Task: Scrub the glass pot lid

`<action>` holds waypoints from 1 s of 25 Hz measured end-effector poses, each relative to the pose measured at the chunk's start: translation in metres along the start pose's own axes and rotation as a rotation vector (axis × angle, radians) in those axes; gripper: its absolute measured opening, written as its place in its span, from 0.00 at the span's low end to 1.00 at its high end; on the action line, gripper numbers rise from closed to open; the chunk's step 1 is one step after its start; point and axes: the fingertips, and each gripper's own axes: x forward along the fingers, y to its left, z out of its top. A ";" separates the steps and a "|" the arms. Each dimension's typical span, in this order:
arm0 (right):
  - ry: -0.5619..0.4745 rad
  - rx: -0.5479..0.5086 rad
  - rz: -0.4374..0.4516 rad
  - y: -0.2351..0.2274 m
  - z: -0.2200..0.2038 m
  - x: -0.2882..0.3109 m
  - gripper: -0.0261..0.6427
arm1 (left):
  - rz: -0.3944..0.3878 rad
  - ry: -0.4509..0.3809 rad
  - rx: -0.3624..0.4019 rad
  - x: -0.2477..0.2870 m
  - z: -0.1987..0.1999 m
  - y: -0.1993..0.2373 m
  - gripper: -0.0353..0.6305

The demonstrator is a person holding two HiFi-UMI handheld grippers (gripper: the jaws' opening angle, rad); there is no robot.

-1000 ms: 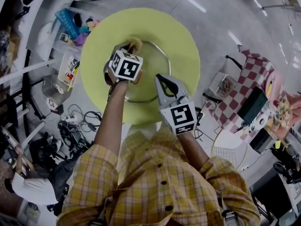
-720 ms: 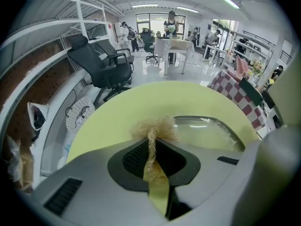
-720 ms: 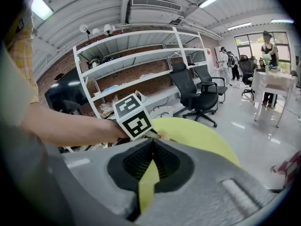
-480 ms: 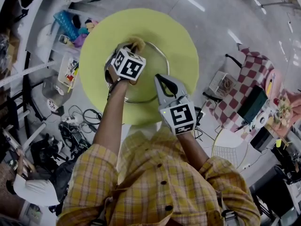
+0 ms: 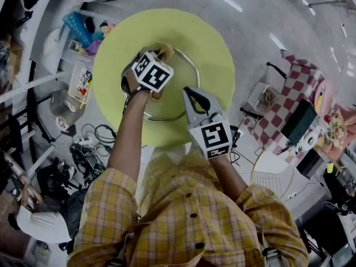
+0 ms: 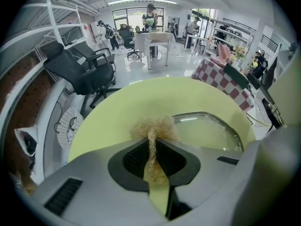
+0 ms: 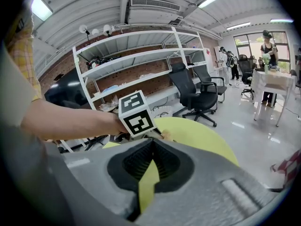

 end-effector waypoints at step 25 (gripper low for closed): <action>-0.027 0.006 -0.005 0.001 0.003 -0.016 0.03 | -0.110 0.081 0.067 -0.014 0.001 -0.031 0.12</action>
